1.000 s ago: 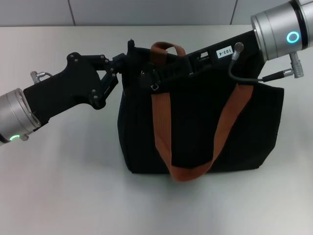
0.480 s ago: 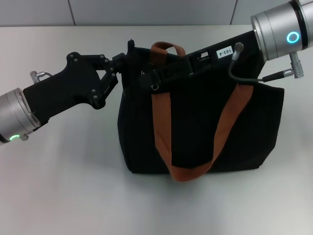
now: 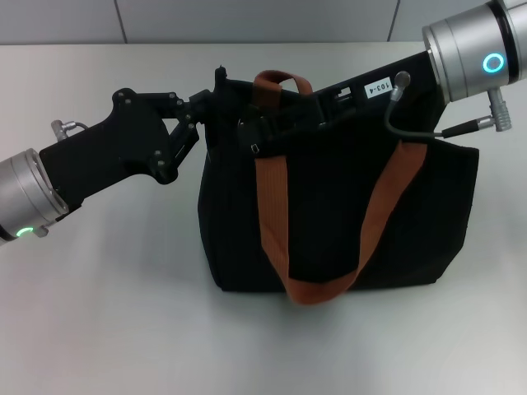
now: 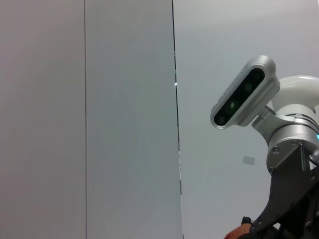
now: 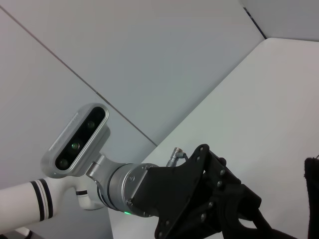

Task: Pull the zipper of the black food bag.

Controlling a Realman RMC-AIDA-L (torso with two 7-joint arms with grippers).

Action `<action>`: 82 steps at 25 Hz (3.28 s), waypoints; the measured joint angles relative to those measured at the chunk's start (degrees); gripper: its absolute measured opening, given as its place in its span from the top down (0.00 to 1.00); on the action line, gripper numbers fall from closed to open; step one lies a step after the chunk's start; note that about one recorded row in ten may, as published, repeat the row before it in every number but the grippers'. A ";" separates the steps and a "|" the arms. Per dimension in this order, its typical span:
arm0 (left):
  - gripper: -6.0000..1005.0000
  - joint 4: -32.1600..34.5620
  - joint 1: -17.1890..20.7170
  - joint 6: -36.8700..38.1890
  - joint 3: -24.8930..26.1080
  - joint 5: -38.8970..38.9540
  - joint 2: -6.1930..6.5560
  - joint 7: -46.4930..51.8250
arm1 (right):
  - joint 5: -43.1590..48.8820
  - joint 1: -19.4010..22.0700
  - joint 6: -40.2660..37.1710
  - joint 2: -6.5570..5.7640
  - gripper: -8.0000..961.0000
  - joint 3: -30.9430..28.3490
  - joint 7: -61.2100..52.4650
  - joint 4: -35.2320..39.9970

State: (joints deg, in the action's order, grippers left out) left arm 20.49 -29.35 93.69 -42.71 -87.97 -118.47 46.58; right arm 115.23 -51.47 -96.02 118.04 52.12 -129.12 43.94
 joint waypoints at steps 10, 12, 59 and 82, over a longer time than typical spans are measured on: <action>0.98 -0.11 0.00 0.11 0.00 0.00 0.00 0.00 | 0.01 0.10 -0.05 -0.03 0.67 0.00 0.00 0.00; 0.98 -0.07 0.00 0.14 0.00 0.00 0.00 0.00 | 0.02 0.14 -0.05 -0.10 0.67 0.00 0.00 -0.04; 0.98 0.25 -0.18 0.42 -0.02 -0.01 0.00 0.09 | 0.81 -0.14 1.48 -0.18 0.81 0.52 -0.62 -0.27; 0.98 0.09 -0.22 1.12 -0.34 0.00 -0.09 0.09 | 0.88 0.01 2.31 0.01 0.92 2.62 -0.40 0.06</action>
State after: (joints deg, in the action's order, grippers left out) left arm 20.58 -29.57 94.81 -43.05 -87.98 -118.56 46.67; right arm 116.11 -51.46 -93.71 118.04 54.74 -129.52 44.00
